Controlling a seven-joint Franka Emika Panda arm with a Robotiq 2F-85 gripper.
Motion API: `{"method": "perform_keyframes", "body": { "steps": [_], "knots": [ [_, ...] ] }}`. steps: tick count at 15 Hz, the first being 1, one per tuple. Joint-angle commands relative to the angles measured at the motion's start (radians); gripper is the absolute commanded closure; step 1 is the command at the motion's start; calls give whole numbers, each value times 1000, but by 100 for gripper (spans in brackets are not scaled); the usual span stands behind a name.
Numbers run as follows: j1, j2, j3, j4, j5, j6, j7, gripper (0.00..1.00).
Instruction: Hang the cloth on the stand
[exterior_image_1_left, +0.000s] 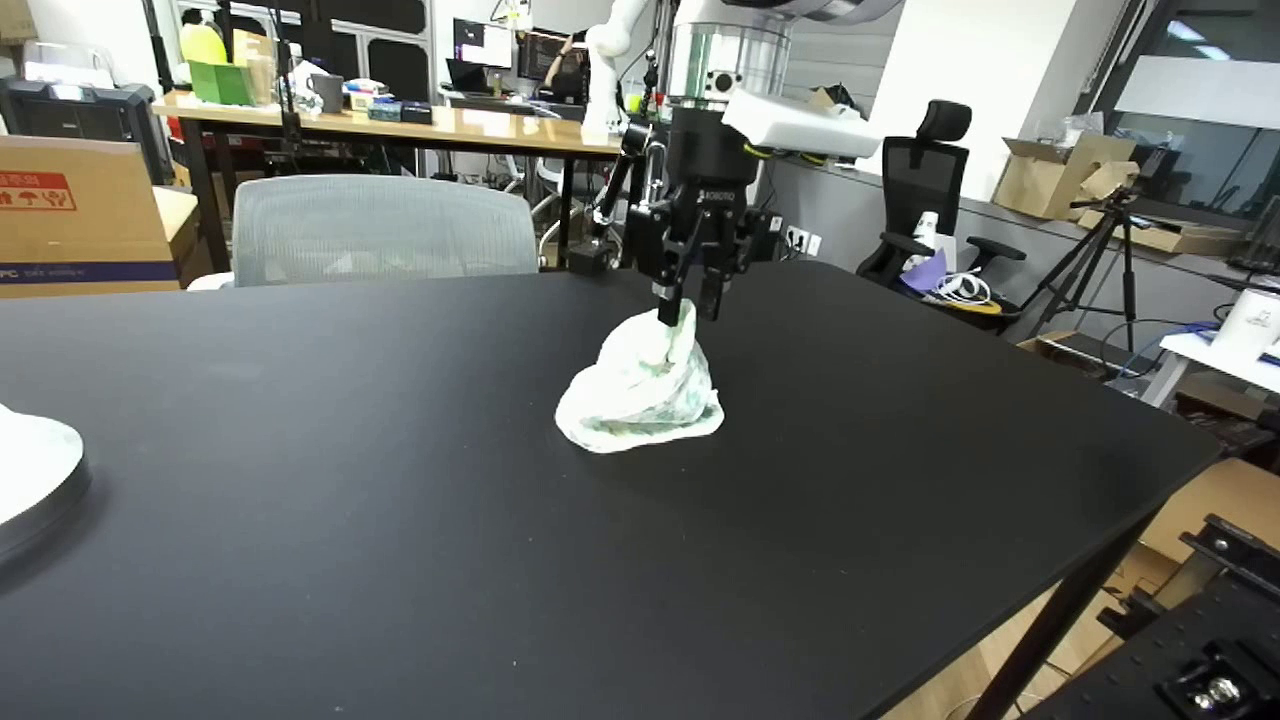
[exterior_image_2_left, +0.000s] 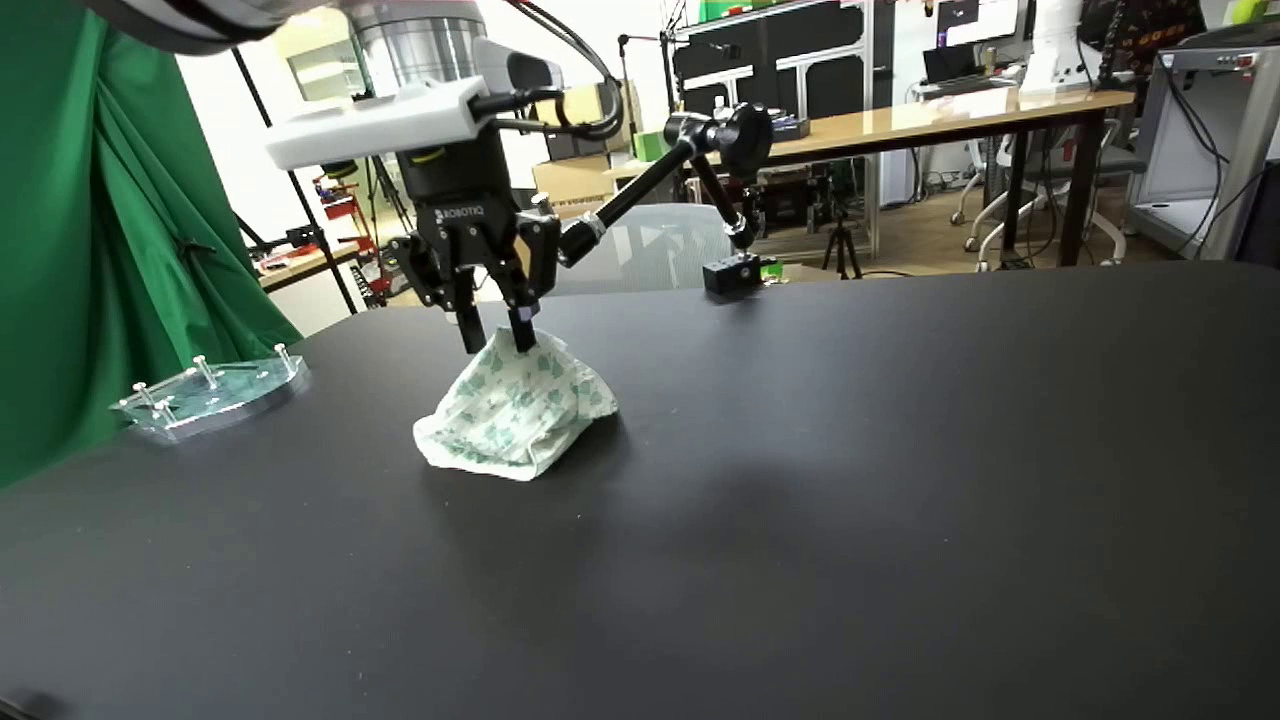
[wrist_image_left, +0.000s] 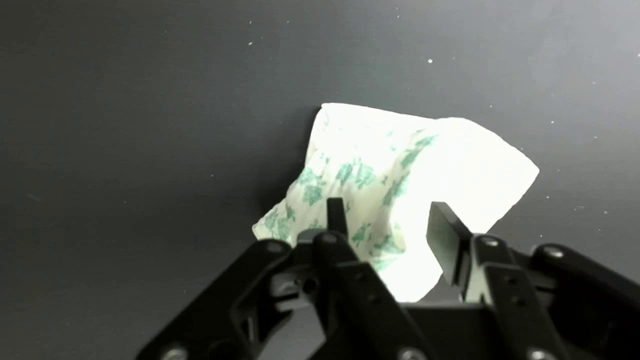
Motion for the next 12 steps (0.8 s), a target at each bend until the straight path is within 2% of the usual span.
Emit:
{"method": "perform_keyframes", "body": {
  "steps": [1, 3, 4, 12],
  "knots": [
    [-2, 17, 1, 37, -22, -24, 27, 81],
    [-2, 18, 2, 39, -21, -21, 26, 96],
    [-1, 13, 3, 36, -20, -21, 25, 99],
    [39, -136, 41, 23, -29, -18, 47, 100]
  ]
}}
